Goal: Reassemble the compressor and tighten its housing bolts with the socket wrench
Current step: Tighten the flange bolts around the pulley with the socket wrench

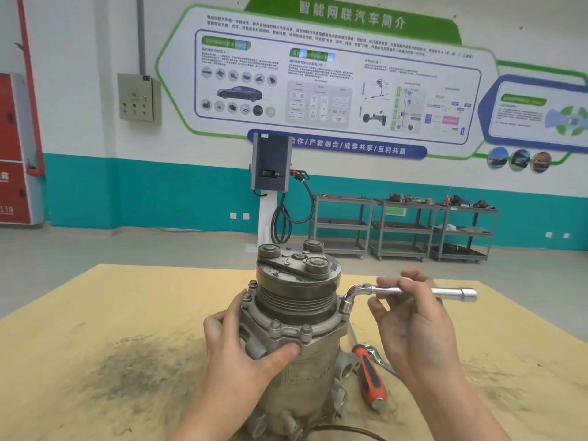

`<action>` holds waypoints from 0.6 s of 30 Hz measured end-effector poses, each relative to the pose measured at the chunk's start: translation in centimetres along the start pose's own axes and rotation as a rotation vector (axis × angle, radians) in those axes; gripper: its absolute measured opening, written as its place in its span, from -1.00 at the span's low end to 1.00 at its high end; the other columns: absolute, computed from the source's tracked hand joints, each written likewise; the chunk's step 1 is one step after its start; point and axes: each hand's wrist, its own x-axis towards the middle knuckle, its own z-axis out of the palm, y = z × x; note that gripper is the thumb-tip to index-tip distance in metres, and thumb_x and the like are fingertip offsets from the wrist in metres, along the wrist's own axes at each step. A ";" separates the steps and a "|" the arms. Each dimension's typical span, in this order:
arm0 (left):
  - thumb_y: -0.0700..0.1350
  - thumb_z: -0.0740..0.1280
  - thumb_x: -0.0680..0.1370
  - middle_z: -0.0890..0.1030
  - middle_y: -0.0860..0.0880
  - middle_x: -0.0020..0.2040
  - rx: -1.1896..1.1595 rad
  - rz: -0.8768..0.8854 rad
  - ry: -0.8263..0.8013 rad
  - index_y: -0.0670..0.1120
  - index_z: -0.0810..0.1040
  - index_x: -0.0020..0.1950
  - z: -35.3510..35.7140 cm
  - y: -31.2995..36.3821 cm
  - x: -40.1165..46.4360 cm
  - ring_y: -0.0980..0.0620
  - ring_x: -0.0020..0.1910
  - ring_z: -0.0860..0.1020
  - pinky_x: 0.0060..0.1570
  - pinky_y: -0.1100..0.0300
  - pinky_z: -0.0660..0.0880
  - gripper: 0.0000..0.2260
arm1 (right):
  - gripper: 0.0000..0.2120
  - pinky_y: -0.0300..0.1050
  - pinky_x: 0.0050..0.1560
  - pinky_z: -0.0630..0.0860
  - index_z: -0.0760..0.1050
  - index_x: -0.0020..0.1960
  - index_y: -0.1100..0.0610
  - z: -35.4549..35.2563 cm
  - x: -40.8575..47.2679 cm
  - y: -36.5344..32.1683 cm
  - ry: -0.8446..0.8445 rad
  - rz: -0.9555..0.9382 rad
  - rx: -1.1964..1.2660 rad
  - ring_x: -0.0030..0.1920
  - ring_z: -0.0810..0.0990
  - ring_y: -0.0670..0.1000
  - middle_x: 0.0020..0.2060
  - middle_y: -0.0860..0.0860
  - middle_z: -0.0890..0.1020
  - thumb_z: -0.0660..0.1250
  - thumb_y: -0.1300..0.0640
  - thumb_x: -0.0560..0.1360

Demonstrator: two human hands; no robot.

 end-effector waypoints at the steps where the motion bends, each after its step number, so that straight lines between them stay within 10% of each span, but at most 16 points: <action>1: 0.62 0.32 -0.02 0.17 0.43 0.10 -0.007 0.016 0.001 0.48 0.05 0.34 0.0 0.0 -0.1 0.36 0.20 0.33 0.25 0.21 0.27 -0.02 | -0.76 -0.11 -0.24 0.44 0.43 -0.12 0.04 0.1 -0.8 0.0 -0.006 -0.064 -0.040 -0.33 0.57 -0.06 -0.34 0.05 0.62 0.12 0.33 0.56; 6: 0.60 0.38 -0.02 0.18 0.46 0.11 -0.075 0.034 0.014 0.44 0.14 0.36 0.4 -0.4 -0.1 0.42 0.21 0.32 0.26 0.25 0.25 -0.01 | -0.71 -0.30 -0.25 0.55 0.45 -0.11 -0.21 1.1 -4.5 1.2 -0.132 -0.558 -0.594 -0.27 0.60 -0.06 -0.20 -0.02 0.62 0.27 0.22 0.46; 10: 0.29 0.49 0.14 0.24 0.11 0.22 -0.098 0.041 0.051 0.03 0.26 0.51 0.9 -0.7 -0.2 0.22 0.26 0.38 0.24 0.34 0.28 -0.01 | -0.93 -0.19 -0.26 0.52 0.55 -0.15 0.02 3.0 -4.8 2.9 -0.265 -0.825 -0.957 -0.26 0.56 -0.08 -0.24 -0.12 0.53 0.43 0.13 0.45; 18: 0.38 0.30 0.24 0.08 0.24 0.37 -0.062 0.060 -0.056 0.01 -0.13 0.62 0.4 -0.2 -0.2 0.14 0.46 0.14 0.40 0.27 0.05 0.09 | -0.91 -0.29 -0.21 0.50 0.52 -0.04 -0.01 4.3 -4.5 0.1 -0.231 -0.894 -0.781 -0.26 0.56 -0.15 -0.25 -0.13 0.55 0.24 0.07 0.59</action>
